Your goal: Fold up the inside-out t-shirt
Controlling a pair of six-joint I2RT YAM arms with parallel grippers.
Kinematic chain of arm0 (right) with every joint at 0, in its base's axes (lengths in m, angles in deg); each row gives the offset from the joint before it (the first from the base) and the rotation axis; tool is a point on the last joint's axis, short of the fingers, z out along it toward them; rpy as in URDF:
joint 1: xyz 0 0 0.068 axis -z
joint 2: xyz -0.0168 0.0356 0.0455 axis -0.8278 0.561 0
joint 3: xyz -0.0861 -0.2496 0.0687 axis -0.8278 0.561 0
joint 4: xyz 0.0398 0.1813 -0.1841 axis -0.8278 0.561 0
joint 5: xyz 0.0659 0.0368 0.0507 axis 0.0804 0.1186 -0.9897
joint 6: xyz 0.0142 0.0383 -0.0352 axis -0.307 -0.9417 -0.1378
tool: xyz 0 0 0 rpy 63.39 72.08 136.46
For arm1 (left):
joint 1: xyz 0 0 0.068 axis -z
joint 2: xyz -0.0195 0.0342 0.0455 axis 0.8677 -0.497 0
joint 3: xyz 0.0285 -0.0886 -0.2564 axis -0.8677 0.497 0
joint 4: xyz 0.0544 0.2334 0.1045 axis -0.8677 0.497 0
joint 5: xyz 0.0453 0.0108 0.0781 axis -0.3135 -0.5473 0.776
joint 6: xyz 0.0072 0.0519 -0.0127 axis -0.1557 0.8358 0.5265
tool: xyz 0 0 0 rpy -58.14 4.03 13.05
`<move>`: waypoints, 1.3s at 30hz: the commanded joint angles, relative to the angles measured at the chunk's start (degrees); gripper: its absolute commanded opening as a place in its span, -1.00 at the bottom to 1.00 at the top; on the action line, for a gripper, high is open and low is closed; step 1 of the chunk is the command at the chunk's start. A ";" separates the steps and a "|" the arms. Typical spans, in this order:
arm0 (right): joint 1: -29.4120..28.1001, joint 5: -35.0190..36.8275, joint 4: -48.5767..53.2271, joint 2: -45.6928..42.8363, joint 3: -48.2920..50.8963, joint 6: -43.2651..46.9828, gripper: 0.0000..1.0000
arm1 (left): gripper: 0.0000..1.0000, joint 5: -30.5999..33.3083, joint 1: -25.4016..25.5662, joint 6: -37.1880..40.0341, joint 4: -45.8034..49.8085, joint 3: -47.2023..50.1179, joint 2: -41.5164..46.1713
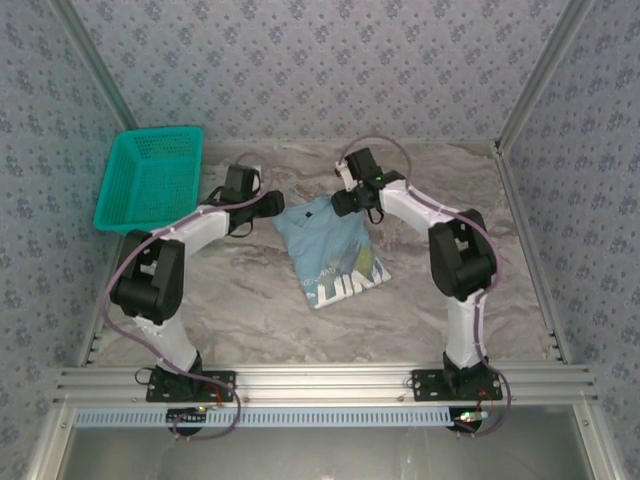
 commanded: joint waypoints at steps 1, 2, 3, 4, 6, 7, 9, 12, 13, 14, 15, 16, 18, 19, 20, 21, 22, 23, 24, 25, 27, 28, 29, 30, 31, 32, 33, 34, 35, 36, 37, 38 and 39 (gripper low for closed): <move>0.28 -8.50 -3.63 -2.23 5.21 -4.74 0.11 | 0.26 -9.53 2.66 -3.47 -0.81 3.10 2.07; 0.32 -11.03 -3.97 -1.92 6.25 -5.58 0.06 | 0.25 -11.04 3.51 -4.11 -1.41 3.50 1.79; 0.26 -12.29 -4.27 -1.53 6.66 -6.30 0.01 | 0.25 -12.05 4.21 -4.31 -1.53 3.47 1.28; 0.41 -13.39 -4.28 -0.69 6.84 -7.12 -0.05 | 0.24 -12.72 4.91 -4.31 -1.35 2.88 0.21; 0.68 -14.40 -3.98 1.00 6.83 -8.29 -0.17 | 0.22 -12.85 5.41 -4.14 -0.35 1.26 -2.25; 0.94 -15.02 -3.95 1.71 6.95 -9.04 -0.22 | 0.21 -12.85 5.29 -4.08 0.38 0.22 -3.60; 1.54 -15.90 -4.11 2.30 7.96 -10.49 -0.27 | 0.21 -12.67 5.40 -2.98 0.84 -1.49 -5.77; 1.91 -15.45 -3.11 2.05 10.47 -12.46 -0.35 | 0.20 -12.78 5.32 -1.29 2.73 -4.55 -9.38; 1.90 -14.83 -2.88 1.57 11.52 -12.86 -0.37 | 0.20 -13.41 5.36 -0.70 3.14 -5.28 -10.42; 1.70 -14.66 -3.13 0.77 13.61 -13.93 -0.39 | 0.20 -13.91 5.35 -0.57 3.25 -5.60 -11.16; 1.61 -14.71 -3.22 0.21 14.90 -14.72 -0.40 | 0.20 -14.62 5.41 -0.40 3.18 -5.58 -11.54; 1.36 -15.20 -3.72 -0.83 17.01 -15.84 -0.41 | 0.20 -15.48 5.41 -0.25 3.38 -5.54 -11.96; 0.51 -17.17 -5.17 -3.15 21.84 -18.40 -0.42 | 0.20 -17.06 5.40 -0.12 3.45 -4.77 -11.76; -0.31 -18.37 -6.24 -4.86 24.38 -19.76 -0.42 | 0.19 -17.99 5.41 -0.07 3.52 -4.22 -11.17; -1.25 -18.99 -6.73 -6.64 26.18 -20.64 -0.42 | 0.20 -18.65 5.41 -0.02 3.42 -3.51 -10.26; -1.94 -19.03 -6.57 -8.22 27.18 -20.77 -0.39 | 0.20 -18.89 5.41 -0.21 3.34 -3.08 -9.15; -2.29 -18.94 -5.63 -10.29 27.59 -20.48 -0.34 | 0.21 -18.93 5.41 -0.36 3.17 -2.70 -7.72; -2.10 -18.37 -4.79 -12.09 27.37 -19.94 -0.27 | 0.21 -18.80 5.37 -0.37 3.08 -2.64 -6.11; -1.73 -17.15 -4.16 -13.59 26.83 -18.88 -0.20 | 0.22 -18.39 5.41 -0.31 2.99 -2.67 -4.72; -1.05 -15.51 -3.97 -15.05 26.20 -17.66 -0.12 | 0.23 -17.33 5.32 -0.24 2.99 -2.72 -2.99; 0.43 -13.43 -2.87 -16.21 24.02 -14.67 0.07 | 0.27 -14.28 5.16 0.26 3.31 -2.58 -0.25; 1.38 -12.56 -1.41 -15.89 22.49 -13.59 0.13 | 0.28 -12.73 4.86 0.77 3.93 -2.47 0.74; 2.51 -11.43 -0.33 -15.32 21.24 -12.79 0.18 | 0.29 -11.25 4.24 1.04 4.97 -2.46 1.25; 3.40 -10.84 0.28 -14.67 20.82 -12.48 0.21 | 0.29 -10.76 3.41 1.17 5.92 -2.60 1.28; 4.57 -10.58 0.92 -13.82 20.82 -12.51 0.24 | 0.32 -11.18 2.17 1.37 6.68 -2.79 0.83; 5.65 -10.65 1.35 -13.15 18.80 -12.67 0.28 | 0.33 -12.29 0.97 1.55 7.09 -2.90 0.01; 6.51 -10.93 1.51 -12.62 18.60 -12.86 0.32 | 0.34 -13.30 0.01 1.69 7.65 -3.20 -0.84; 7.45 -11.72 1.85 -11.63 18.21 -12.87 0.37 | 0.35 -14.94 -1.12 2.22 8.19 -3.79 -2.01; 8.33 -12.40 2.33 -10.49 17.45 -12.67 0.41 | 0.36 -16.31 -1.88 2.88 8.71 -4.48 -3.23; 8.86 -12.94 2.45 -9.38 16.79 -12.48 0.44 | 0.38 -17.39 -2.34 3.50 9.24 -5.26 -4.48; 9.19 -13.79 2.56 -8.00 15.75 -12.06 0.47 | 0.39 -18.83 -2.58 4.36 9.84 -6.30 -5.84; 9.39 -14.42 2.66 -6.56 14.61 -11.61 0.48 | 0.40 -20.05 -2.59 5.24 10.37 -7.34 -7.09; 9.38 -14.64 2.67 -5.31 13.55 -11.28 0.49 | 0.40 -20.85 -2.59 5.93 10.86 -8.21 -8.12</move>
